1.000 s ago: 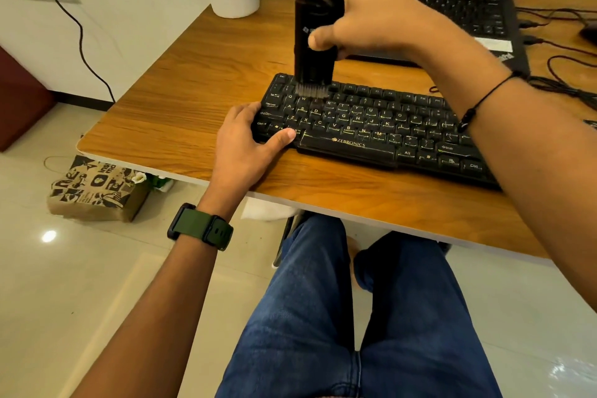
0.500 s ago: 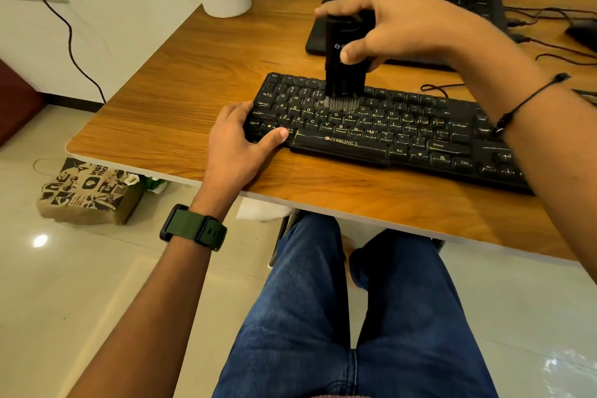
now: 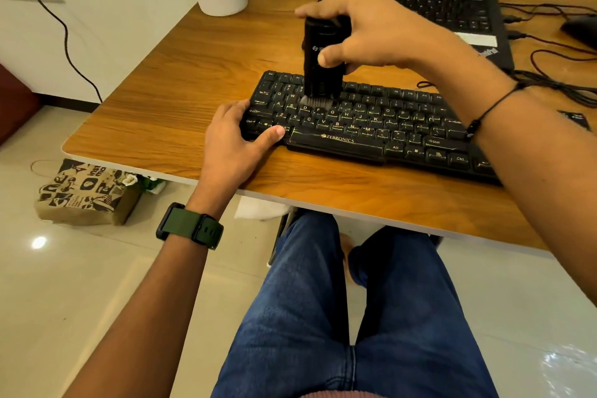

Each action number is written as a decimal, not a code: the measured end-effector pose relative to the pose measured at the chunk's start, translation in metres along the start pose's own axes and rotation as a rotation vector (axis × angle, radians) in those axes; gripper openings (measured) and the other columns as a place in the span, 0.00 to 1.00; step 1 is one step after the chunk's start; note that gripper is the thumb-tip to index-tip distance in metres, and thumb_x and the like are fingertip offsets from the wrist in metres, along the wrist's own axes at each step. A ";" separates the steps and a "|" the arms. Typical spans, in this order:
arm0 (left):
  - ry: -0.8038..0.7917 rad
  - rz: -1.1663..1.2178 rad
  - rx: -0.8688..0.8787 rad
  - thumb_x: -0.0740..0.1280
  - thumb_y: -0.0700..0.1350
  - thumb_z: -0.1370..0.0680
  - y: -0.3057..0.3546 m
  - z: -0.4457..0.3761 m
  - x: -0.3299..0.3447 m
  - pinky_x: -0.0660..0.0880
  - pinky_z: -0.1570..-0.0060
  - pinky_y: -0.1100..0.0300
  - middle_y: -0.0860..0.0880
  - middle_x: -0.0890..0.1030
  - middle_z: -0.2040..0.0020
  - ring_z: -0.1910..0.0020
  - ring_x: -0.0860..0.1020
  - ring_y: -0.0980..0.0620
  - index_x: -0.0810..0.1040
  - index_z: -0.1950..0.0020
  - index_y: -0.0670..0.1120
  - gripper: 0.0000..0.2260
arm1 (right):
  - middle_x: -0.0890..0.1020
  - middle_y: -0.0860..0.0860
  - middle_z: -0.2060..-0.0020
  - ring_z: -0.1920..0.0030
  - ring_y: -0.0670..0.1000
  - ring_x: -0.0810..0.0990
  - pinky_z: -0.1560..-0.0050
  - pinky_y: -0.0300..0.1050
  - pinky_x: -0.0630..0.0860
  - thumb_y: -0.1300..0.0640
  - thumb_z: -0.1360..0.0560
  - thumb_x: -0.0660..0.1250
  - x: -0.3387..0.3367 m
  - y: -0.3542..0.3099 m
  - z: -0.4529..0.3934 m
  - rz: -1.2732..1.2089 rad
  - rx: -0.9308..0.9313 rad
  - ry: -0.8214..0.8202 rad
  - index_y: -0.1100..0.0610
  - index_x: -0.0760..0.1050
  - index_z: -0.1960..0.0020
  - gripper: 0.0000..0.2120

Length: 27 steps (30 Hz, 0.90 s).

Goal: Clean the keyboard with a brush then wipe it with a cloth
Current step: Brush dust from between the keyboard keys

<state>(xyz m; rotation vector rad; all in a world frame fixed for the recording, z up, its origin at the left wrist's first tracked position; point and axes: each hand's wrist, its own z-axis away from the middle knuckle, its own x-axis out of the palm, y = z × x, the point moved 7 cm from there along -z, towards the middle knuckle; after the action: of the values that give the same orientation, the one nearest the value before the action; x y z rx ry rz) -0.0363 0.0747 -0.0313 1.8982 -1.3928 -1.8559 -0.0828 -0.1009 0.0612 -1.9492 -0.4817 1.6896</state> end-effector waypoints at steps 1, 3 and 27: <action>0.002 -0.003 0.003 0.70 0.53 0.28 0.000 0.000 0.000 0.64 0.42 0.65 0.45 0.71 0.34 0.35 0.69 0.51 0.66 0.30 0.42 0.31 | 0.72 0.51 0.37 0.48 0.52 0.77 0.57 0.45 0.82 0.64 0.28 0.68 -0.004 0.006 0.005 -0.008 0.013 -0.002 0.49 0.65 0.29 0.30; 0.002 -0.003 0.006 0.70 0.53 0.28 0.001 0.000 -0.001 0.64 0.42 0.65 0.45 0.71 0.34 0.36 0.69 0.51 0.66 0.30 0.42 0.31 | 0.72 0.50 0.36 0.47 0.52 0.78 0.57 0.45 0.82 0.64 0.28 0.68 -0.010 0.015 0.015 -0.027 0.030 0.002 0.48 0.66 0.29 0.30; -0.001 0.001 0.003 0.69 0.52 0.27 0.005 0.002 -0.002 0.64 0.44 0.64 0.44 0.71 0.34 0.36 0.69 0.50 0.66 0.30 0.42 0.30 | 0.71 0.50 0.34 0.44 0.51 0.76 0.60 0.41 0.82 0.64 0.29 0.68 -0.027 0.008 0.021 -0.044 0.002 0.084 0.49 0.65 0.29 0.31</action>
<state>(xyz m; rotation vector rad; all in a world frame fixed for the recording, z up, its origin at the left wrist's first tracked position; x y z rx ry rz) -0.0403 0.0741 -0.0273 1.8975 -1.3983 -1.8555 -0.1079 -0.1201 0.0761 -1.9846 -0.4875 1.5732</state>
